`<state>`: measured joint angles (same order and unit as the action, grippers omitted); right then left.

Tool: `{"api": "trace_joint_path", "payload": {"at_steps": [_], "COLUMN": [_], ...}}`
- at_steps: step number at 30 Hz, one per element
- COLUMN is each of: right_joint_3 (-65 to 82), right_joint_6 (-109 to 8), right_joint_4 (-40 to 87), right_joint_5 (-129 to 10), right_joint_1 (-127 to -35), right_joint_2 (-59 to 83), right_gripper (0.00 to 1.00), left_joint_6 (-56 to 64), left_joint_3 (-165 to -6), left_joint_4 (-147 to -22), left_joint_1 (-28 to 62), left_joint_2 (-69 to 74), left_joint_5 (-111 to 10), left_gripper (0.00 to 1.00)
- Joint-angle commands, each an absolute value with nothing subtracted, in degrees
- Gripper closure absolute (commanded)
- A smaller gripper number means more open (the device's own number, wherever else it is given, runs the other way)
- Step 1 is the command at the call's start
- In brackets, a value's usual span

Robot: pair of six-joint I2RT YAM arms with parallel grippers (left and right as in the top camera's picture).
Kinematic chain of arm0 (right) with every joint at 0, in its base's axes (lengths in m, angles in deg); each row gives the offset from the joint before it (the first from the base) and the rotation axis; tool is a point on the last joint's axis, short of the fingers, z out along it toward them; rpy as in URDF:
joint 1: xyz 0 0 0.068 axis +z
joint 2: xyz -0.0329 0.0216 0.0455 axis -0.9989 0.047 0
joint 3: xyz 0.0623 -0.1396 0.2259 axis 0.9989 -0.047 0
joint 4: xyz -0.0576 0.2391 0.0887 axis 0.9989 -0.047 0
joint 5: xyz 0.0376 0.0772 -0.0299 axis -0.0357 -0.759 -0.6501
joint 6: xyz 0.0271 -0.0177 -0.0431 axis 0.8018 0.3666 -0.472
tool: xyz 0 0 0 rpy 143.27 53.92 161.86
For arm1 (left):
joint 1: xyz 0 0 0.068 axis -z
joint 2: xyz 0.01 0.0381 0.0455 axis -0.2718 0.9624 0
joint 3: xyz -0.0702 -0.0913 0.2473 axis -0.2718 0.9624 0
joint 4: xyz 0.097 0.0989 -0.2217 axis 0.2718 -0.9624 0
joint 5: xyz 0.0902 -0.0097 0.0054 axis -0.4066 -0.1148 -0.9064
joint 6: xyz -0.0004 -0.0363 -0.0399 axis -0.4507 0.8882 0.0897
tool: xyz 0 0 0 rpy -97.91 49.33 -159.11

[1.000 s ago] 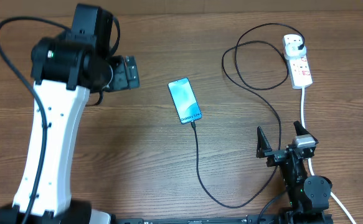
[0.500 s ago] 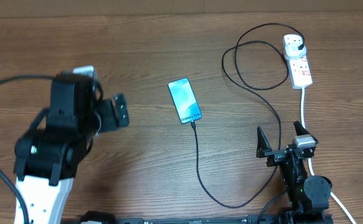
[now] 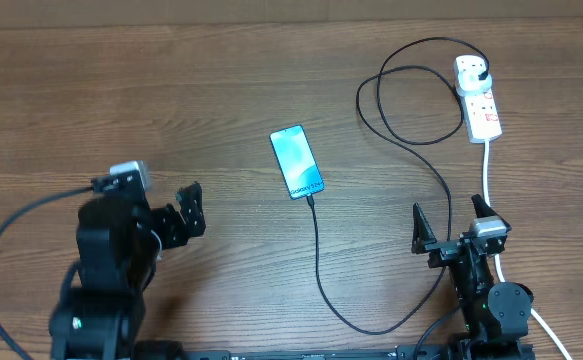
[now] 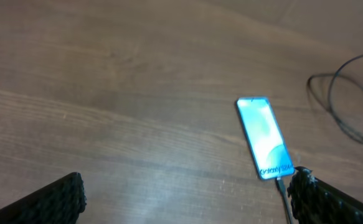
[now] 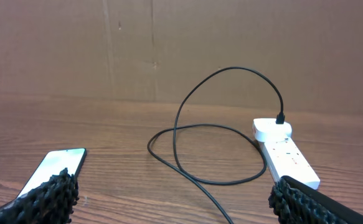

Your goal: Plug charger to phone and switch on socket

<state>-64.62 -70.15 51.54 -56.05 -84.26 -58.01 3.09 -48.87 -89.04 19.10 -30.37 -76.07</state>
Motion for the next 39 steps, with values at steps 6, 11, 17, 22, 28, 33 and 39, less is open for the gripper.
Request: {"api": "trace_joint_path", "payload": {"at_steps": [6,11,17,22,28,33,39], "right_joint_3": [-65.2,-65.2,-65.2,-65.2,-65.2,-65.2,-65.2], "right_joint_6": [-70.4,-70.4,-70.4,-70.4,-70.4,-70.4,-70.4], "right_joint_4": [51.7,51.7,51.7,51.7,51.7,51.7,51.7], "right_joint_5": [-55.7,-55.7,-55.7,-55.7,-55.7,-55.7,-55.7], "right_joint_1": [-84.0,-84.0,-84.0,-84.0,-84.0,-84.0,-84.0], "right_joint_2": [-58.7,-58.7,-58.7,-58.7,-58.7,-58.7,-58.7], "right_gripper": [0.00,0.00,0.00,0.00,0.00,0.00,0.00], "left_joint_6": [1.9,2.2,2.1,2.0,2.0,2.1,2.0], "left_joint_3": [-34.7,-28.1,-22.3,-19.3,-15.5,-12.0,-7.8], "left_joint_4": [-82.5,-78.8,-74.1,-73.3,-71.1,-65.3,-56.5], "left_joint_1": [18.7,18.7,18.7,18.7,18.7,18.7,18.7], "left_joint_2": [-47.1,-54.3,-60.7,-65.6,-69.4,-69.3,-69.3], "left_joint_5": [-75.8,-75.7,-76.8,-78.4,-78.8,-78.8,-80.4], "left_gripper": [0.00,0.00,0.00,0.00,0.00,0.00,0.00]}}
